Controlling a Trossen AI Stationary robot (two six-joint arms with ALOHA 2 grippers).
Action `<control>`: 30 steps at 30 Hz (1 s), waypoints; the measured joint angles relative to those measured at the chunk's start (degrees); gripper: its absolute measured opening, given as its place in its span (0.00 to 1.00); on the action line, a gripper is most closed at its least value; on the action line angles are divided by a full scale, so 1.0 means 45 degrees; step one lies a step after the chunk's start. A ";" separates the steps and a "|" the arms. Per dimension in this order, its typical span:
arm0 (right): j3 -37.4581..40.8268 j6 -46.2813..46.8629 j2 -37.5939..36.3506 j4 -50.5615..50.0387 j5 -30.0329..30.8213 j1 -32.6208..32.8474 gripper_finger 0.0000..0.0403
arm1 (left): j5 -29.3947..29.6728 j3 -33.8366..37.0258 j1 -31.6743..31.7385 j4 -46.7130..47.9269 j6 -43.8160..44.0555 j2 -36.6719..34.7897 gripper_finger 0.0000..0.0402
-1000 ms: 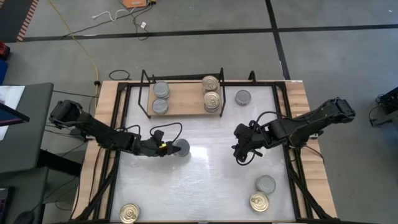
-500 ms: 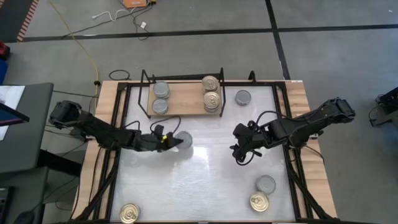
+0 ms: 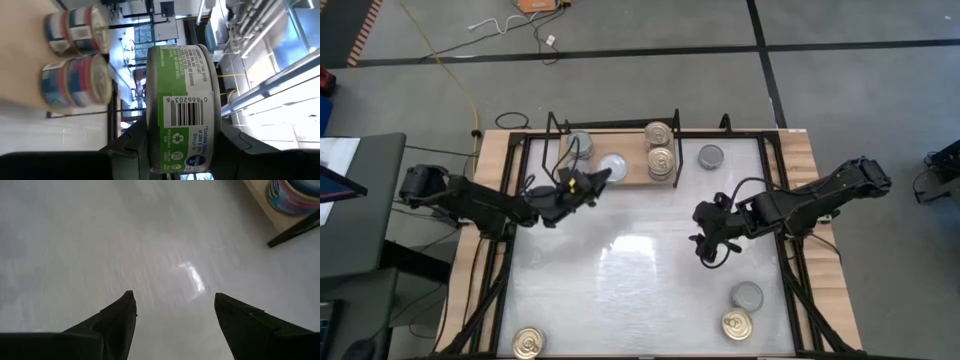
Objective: Stack canned seafood by type on shelf
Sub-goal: Stack the green tuna can on top of the green tuna can on the shelf
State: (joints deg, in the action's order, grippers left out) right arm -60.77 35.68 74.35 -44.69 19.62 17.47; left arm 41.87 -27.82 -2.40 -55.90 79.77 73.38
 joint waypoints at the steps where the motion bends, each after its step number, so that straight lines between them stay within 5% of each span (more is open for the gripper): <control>1: 0.0000 -0.0173 0.0000 0.0058 0.0000 0.0000 0.72 | -0.0070 -0.0095 0.0075 0.0002 -0.0159 0.0000 0.33; 13: 0.0000 -0.1514 -0.0003 0.0133 -0.0047 -0.0509 0.72 | 0.0221 -0.0306 -0.0192 0.1562 0.0676 0.0036 0.33; 19: 0.0000 -0.3368 -0.0005 0.0391 -0.0174 -0.0926 0.72 | 0.3239 -0.0309 -0.1848 0.2359 0.2505 0.0940 0.33; 30: 0.0000 -0.6042 -0.0005 0.3049 -0.2774 -0.2816 0.72 | 0.7431 0.1121 -0.3451 0.2874 0.7930 0.2681 0.33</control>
State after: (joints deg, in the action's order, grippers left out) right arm -60.77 8.49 74.32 -30.98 7.13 4.80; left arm 75.32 -22.78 -17.93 -42.96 115.46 85.45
